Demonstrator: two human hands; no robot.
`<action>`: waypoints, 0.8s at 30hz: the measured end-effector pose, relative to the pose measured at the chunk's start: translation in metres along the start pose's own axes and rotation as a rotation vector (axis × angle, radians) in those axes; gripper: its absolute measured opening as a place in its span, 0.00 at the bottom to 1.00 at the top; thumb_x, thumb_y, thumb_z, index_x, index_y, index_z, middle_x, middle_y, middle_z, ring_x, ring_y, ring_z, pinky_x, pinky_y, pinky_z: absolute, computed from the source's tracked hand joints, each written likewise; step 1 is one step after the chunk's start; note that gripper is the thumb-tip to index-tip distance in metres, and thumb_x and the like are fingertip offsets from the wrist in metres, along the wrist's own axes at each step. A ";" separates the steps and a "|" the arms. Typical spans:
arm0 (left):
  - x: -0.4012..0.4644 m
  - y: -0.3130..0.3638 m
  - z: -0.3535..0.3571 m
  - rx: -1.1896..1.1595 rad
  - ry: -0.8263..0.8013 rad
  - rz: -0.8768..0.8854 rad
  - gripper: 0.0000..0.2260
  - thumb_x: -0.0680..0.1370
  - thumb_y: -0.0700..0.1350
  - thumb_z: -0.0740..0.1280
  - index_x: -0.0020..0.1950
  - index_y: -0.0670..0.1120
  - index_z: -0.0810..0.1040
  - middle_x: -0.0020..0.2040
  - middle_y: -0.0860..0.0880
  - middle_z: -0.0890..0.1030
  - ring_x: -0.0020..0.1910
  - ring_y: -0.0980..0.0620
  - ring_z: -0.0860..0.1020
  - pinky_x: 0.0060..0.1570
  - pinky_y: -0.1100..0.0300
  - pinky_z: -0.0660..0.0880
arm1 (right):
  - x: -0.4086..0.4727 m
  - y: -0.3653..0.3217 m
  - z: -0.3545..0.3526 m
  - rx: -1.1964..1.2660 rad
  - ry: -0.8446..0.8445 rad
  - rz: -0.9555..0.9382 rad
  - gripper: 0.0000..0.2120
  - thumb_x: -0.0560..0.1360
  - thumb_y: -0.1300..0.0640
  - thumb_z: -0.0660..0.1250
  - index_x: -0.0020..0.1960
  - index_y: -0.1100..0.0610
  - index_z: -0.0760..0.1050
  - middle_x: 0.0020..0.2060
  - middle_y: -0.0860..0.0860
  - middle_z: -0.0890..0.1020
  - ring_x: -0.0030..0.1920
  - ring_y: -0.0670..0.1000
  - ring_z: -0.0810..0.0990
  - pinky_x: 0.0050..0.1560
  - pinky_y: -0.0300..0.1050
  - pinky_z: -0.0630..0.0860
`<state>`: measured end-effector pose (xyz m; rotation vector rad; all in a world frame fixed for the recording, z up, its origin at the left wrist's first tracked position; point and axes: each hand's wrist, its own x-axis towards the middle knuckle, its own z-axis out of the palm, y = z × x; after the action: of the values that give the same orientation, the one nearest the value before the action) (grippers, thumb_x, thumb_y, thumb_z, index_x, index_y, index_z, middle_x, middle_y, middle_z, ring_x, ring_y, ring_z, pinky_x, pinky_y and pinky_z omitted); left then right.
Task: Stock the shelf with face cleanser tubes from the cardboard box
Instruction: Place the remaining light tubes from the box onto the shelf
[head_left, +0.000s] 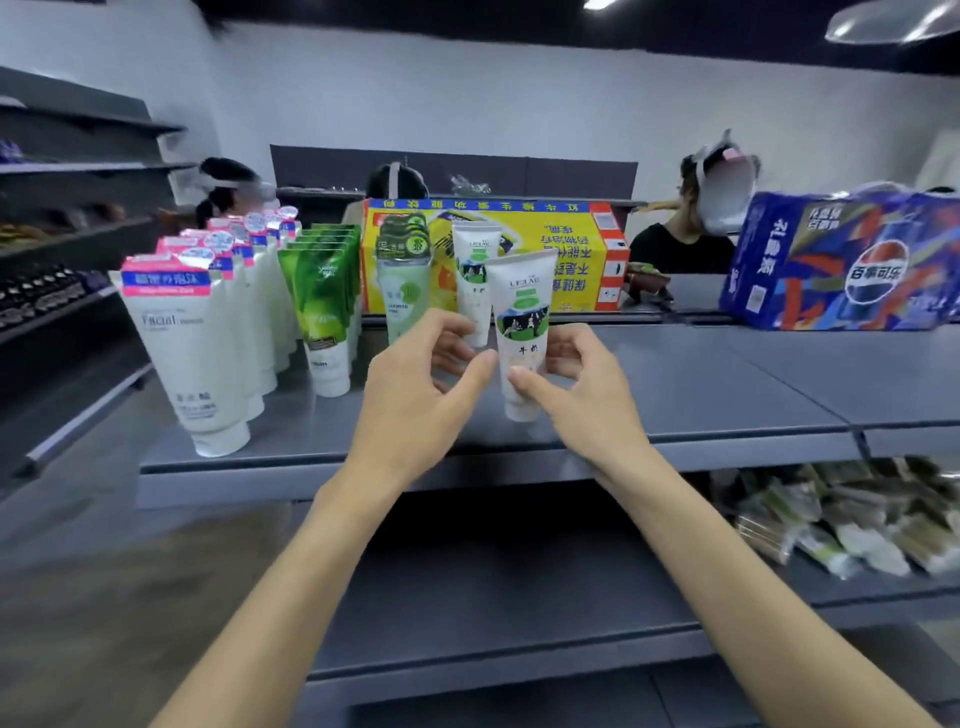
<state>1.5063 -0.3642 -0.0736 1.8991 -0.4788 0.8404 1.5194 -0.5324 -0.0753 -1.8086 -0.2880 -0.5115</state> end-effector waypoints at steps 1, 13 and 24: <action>0.000 -0.006 0.004 0.023 -0.006 -0.013 0.09 0.75 0.52 0.70 0.53 0.52 0.77 0.42 0.57 0.81 0.42 0.60 0.79 0.40 0.66 0.75 | 0.004 0.008 0.003 0.013 -0.015 0.031 0.15 0.73 0.58 0.76 0.55 0.53 0.75 0.51 0.45 0.83 0.53 0.44 0.82 0.56 0.43 0.80; 0.031 -0.034 0.040 0.165 0.003 -0.098 0.06 0.77 0.49 0.70 0.50 0.48 0.77 0.41 0.54 0.82 0.39 0.58 0.80 0.44 0.57 0.79 | 0.079 0.042 0.041 0.012 -0.004 0.098 0.15 0.72 0.57 0.75 0.54 0.51 0.72 0.50 0.48 0.83 0.50 0.50 0.83 0.56 0.55 0.80; 0.029 -0.047 0.045 0.112 0.082 -0.157 0.07 0.74 0.41 0.70 0.50 0.49 0.77 0.40 0.59 0.79 0.37 0.63 0.77 0.38 0.73 0.72 | 0.115 0.060 0.061 -0.033 -0.001 0.067 0.15 0.71 0.57 0.76 0.48 0.49 0.70 0.48 0.47 0.82 0.50 0.51 0.82 0.55 0.52 0.80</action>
<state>1.5716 -0.3821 -0.0943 1.9672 -0.2330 0.8516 1.6589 -0.4991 -0.0843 -1.8439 -0.2199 -0.4706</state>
